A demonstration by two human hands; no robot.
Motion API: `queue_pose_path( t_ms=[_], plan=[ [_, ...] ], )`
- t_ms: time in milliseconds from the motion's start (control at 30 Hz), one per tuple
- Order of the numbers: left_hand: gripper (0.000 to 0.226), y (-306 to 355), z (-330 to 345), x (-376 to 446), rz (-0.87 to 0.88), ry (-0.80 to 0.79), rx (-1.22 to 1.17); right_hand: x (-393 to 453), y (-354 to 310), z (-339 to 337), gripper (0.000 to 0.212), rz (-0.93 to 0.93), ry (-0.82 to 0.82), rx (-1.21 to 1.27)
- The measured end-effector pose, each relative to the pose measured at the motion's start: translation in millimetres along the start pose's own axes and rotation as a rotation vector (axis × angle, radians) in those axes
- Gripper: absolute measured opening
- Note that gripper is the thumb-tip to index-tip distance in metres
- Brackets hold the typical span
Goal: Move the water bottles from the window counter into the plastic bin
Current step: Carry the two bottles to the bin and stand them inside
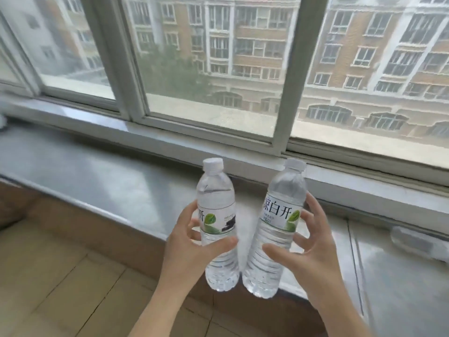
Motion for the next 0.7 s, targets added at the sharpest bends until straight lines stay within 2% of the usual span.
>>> queue_pose_path(
  t_ms=[167,433,700],
  plan=[
    [0.093,-22,-133,-13,-0.012,0.25,-0.003,8,-7,138,0.113,-0.023,-0.289,0.052],
    [0.084,-44,-346,-70,-0.046,0.618,0.036,-34,-38,375,0.11,-0.048,-0.727,0.164],
    [0.081,-67,-502,-159,-0.066,1.045,0.045,-106,-76,564,0.108,-0.119,-1.116,0.193]
  ],
)
Point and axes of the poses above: each hand's wrist, its own x-axis towards the middle knuckle, its own z-axis out of the palm, y = z × x, the point moved 4 cm from there along x, towards the middle knuckle
